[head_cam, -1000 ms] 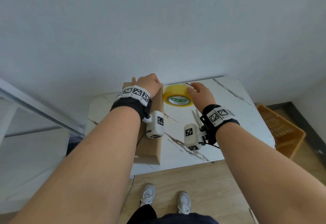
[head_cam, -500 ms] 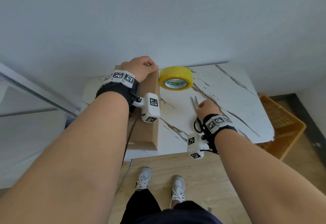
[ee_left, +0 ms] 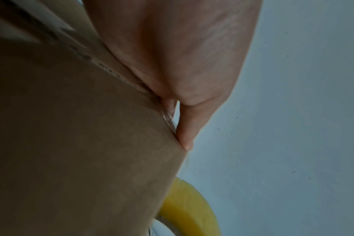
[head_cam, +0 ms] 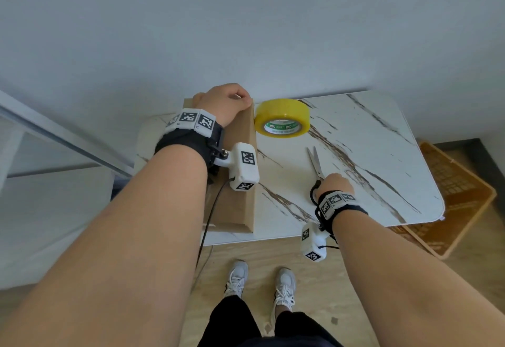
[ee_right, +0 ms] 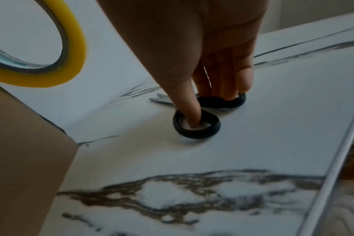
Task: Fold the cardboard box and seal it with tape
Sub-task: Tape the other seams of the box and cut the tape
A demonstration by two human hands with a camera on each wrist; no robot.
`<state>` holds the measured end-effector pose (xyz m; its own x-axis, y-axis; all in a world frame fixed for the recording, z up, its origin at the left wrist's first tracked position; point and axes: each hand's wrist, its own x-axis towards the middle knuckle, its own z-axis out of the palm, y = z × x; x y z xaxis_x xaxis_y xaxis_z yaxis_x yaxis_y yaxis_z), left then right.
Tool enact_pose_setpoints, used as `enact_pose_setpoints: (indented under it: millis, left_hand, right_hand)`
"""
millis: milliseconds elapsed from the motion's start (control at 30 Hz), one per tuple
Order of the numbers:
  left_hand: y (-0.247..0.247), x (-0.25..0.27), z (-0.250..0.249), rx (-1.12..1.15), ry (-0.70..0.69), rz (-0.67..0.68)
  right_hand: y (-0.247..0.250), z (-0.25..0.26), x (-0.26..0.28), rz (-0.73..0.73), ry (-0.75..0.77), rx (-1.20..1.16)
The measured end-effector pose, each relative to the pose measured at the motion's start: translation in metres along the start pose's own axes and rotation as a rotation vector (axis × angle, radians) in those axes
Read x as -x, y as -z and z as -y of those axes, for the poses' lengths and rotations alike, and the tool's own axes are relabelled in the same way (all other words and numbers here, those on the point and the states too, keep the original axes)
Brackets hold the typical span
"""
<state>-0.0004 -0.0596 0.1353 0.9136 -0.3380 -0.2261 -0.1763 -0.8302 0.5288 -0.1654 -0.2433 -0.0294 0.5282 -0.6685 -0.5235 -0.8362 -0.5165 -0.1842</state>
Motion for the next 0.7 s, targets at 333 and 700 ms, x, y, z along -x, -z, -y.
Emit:
enact_pose_setpoints:
  millis: [333,700]
  left_hand:
    - [0.006,0.007,-0.005,-0.075,-0.032,0.049]
    - [0.009,0.01,-0.013,-0.189,-0.025,0.058]
  right_hand:
    - [0.049,0.027,0.025,0.247,-0.11,-0.584]
    - [0.114,0.061,0.084,0.346,0.156,-1.118]
